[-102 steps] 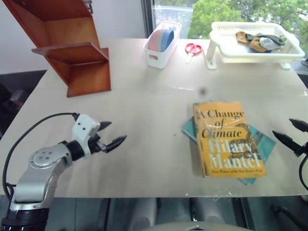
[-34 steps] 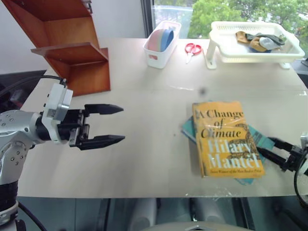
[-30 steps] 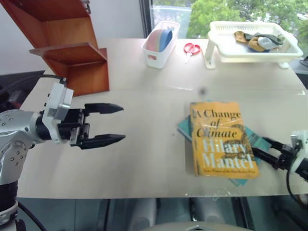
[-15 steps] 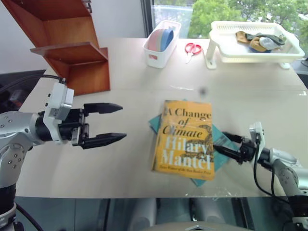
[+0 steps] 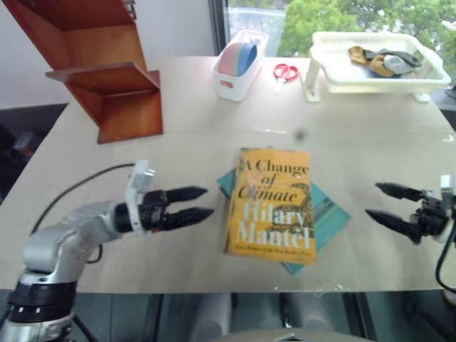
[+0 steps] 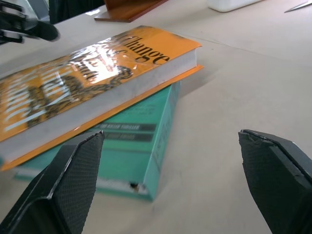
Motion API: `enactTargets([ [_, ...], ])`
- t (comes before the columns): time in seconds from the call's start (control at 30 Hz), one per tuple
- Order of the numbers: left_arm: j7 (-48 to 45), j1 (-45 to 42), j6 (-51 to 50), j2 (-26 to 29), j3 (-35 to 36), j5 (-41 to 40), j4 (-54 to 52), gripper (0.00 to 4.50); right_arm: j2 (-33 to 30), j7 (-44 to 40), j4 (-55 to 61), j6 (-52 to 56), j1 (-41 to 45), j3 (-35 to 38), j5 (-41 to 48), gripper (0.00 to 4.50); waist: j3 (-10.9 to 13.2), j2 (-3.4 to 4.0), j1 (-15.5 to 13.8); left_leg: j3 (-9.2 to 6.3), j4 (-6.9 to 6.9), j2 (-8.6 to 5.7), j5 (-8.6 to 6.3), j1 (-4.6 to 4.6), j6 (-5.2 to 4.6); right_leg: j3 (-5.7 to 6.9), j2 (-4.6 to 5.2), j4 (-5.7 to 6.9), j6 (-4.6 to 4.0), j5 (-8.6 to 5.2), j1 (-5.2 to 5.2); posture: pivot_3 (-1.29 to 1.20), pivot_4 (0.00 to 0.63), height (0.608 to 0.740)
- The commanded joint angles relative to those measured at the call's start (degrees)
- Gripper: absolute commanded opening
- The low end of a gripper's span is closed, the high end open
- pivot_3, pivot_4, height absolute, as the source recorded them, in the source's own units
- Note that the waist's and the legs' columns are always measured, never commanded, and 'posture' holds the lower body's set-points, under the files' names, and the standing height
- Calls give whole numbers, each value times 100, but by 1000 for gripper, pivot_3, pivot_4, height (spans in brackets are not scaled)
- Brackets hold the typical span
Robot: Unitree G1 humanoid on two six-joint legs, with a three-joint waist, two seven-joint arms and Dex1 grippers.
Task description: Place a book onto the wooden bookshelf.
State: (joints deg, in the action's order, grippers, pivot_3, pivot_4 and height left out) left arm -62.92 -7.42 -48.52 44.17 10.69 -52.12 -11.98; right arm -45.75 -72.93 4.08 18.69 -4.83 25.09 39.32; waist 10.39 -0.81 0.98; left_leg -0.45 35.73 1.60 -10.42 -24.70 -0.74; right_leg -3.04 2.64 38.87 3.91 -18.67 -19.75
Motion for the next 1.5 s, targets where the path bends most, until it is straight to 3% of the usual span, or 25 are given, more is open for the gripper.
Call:
enactTargets([
  [0.03, 384, -409, -1004, -198, -241, -345, 539, 4422, -216, -55, 697, 350, -193, 620, 631, 4500, -1, 1, -5, 0, 0, -1, 0, 1, 0, -1, 1, 2, 0, 0, 0, 0, 150, 740],
  [0.27, 266, -933, -1876, -468, -783, -364, 1049, 4422, -351, 166, 1820, 1364, -398, 1164, 2054, 4500, 0, -1, -30, -8, 6, -7, 0, -5, 0, 3, 4, 1, 2, 1, 2, 0, 150, 740],
  [0.63, 161, -1160, -2374, -911, -929, -549, 1160, 4422, -652, -79, 2040, 1395, -616, 1228, 1874, 4500, -1, -1, -25, -7, 5, -9, 0, -5, -1, 2, 6, -1, 2, 0, 1, 0, 150, 740],
  [0.8, 94, -1158, -2577, -951, -884, -651, 1155, 3002, -690, -143, 2025, 1366, -632, 1253, 1818, 4500, -1, -2, -30, -8, 6, -10, 0, -6, 0, 3, 6, -2, 2, 0, 1, 0, 150, 740],
  [0.83, 94, -1157, -2580, -946, -876, -626, 1156, 2458, -704, -171, 2011, 1370, -640, 1263, 1806, 4500, -1, -2, -30, -8, 5, -10, 0, -6, 0, 3, 6, -2, 2, 0, 1, 0, 150, 740],
  [1.03, 90, -1069, -2590, -934, -731, -704, 1048, 311, -764, -325, 1917, 1340, -660, 1308, 1713, 4500, -1, -2, -30, -8, 5, -10, 0, -6, 0, 3, 7, -2, 2, 0, 1, 0, 150, 740],
  [1.3, 430, -809, -2639, -745, -67, -1214, 122, 213, -883, -575, 1668, 1199, -467, 1298, 1565, 4500, 0, -2, -30, -9, 5, -8, 0, -7, 0, 3, 8, -3, 1, 0, 1, 0, 150, 740],
  [1.5, 1193, -1870, -2365, -309, 786, -1546, -279, 213, -812, -545, 1180, 1387, 307, 1028, 1878, 4500, 3, -7, -40, -12, 10, -8, 0, -7, 0, 6, 8, -1, 2, 0, 2, 0, 150, 740],
])
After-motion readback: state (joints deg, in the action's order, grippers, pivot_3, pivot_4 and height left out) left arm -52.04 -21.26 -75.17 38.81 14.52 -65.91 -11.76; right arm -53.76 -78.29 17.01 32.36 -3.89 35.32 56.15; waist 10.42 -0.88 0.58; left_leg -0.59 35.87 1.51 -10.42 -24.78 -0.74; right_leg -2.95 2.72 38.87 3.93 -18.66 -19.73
